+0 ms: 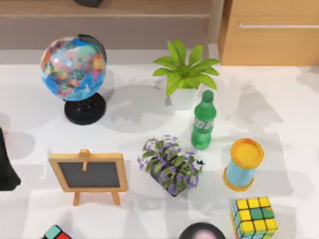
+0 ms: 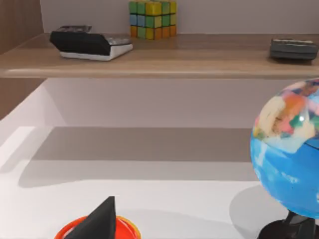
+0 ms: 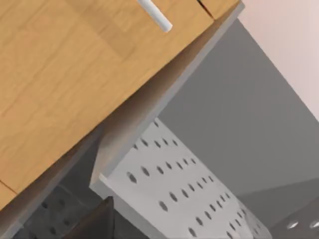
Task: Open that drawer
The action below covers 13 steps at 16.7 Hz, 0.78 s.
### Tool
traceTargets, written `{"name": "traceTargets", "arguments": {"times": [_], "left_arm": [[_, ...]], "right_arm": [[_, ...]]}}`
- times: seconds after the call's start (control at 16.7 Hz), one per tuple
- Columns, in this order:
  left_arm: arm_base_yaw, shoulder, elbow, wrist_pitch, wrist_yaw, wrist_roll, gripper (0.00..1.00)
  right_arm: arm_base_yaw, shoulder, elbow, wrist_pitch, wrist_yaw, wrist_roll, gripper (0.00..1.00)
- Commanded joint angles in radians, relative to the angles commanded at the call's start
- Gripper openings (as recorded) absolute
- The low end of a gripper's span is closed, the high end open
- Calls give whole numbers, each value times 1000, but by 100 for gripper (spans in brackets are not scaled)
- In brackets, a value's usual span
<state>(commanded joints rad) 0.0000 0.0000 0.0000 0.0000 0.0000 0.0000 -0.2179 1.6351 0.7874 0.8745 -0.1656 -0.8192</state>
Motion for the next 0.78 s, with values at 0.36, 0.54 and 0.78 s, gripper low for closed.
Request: {"name": "traceTargets", "arguments": {"times": [0.36,0.54,0.78], "left_arm": [[0,0,0,0,0,0,100],[0,0,0,0,0,0,100],[0,0,0,0,0,0,100]], "right_arm": [[253,391,119,284,250,-512,100],[347,531,144,368,336,-670,100],[394,595,157,409,378,-739,100]]}}
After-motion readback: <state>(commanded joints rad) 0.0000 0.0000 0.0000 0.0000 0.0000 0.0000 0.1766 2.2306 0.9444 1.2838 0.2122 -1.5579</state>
